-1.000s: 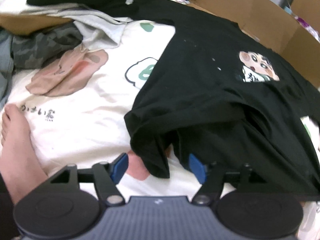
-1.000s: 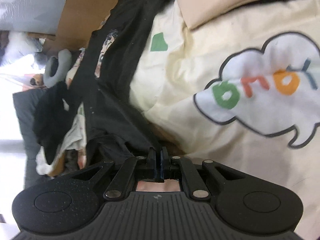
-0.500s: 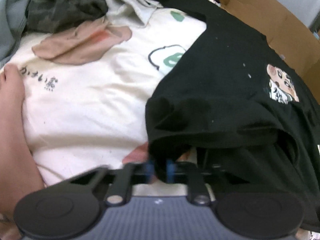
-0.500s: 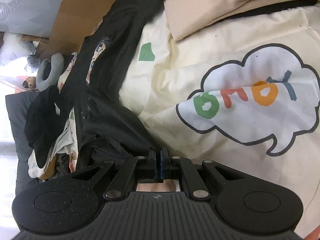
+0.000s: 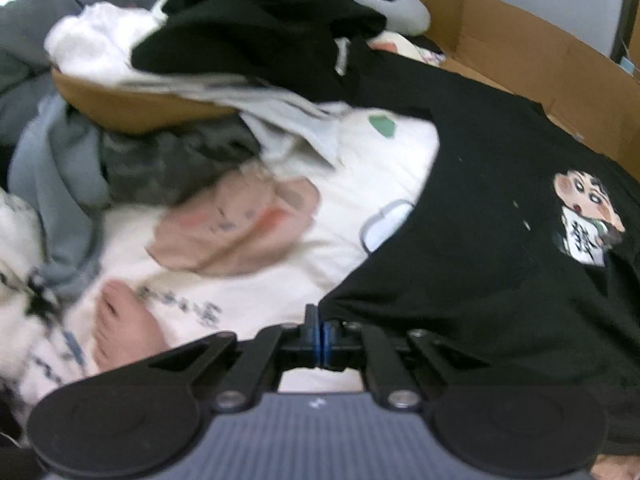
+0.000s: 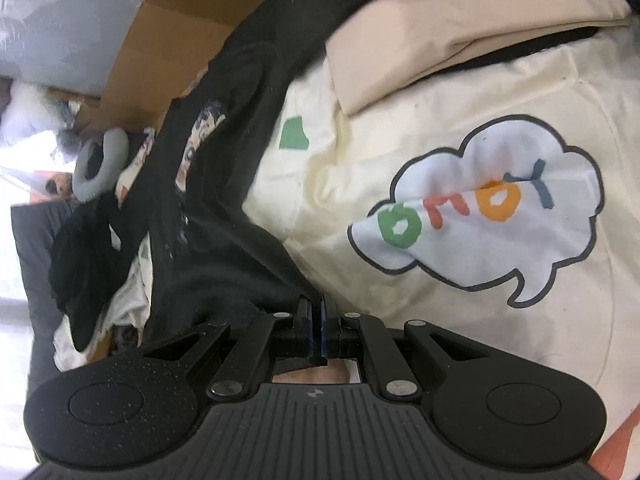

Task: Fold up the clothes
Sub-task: 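Close the left gripper on the T-shirt edge beside the print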

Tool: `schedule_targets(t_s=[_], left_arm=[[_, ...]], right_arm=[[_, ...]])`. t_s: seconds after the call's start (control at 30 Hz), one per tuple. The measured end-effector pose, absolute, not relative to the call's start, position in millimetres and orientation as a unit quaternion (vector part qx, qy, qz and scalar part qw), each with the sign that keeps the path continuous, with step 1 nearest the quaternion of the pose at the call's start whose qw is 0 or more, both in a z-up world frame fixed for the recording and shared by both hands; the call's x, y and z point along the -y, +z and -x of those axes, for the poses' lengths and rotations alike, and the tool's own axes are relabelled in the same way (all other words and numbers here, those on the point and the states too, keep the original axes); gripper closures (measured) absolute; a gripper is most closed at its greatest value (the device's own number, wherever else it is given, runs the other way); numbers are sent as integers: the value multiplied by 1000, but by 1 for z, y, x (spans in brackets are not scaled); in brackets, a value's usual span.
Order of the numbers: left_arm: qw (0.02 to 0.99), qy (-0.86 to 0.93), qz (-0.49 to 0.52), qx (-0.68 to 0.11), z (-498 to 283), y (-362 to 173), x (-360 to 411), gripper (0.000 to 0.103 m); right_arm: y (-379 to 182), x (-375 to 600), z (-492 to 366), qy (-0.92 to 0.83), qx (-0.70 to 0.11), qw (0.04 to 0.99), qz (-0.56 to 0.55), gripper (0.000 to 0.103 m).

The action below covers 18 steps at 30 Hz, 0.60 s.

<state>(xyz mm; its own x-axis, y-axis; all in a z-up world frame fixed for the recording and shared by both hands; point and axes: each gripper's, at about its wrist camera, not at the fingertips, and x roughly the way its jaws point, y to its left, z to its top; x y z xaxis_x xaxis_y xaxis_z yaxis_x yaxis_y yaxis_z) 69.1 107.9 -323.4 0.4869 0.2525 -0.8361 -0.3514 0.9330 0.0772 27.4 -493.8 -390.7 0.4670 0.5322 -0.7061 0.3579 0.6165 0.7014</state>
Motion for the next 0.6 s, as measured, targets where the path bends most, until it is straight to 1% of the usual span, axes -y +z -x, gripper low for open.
schedule_targets(t_s=[0.3, 0.6], left_arm=[[857, 190, 21, -479, -78, -318, -120, 101], [840, 209, 5, -502, -72, -329, -120, 101]], right_arm=[[-379, 502, -15, 31, -519, 751, -407, 102], [-388, 491, 20, 18, -567, 725, -391, 102]])
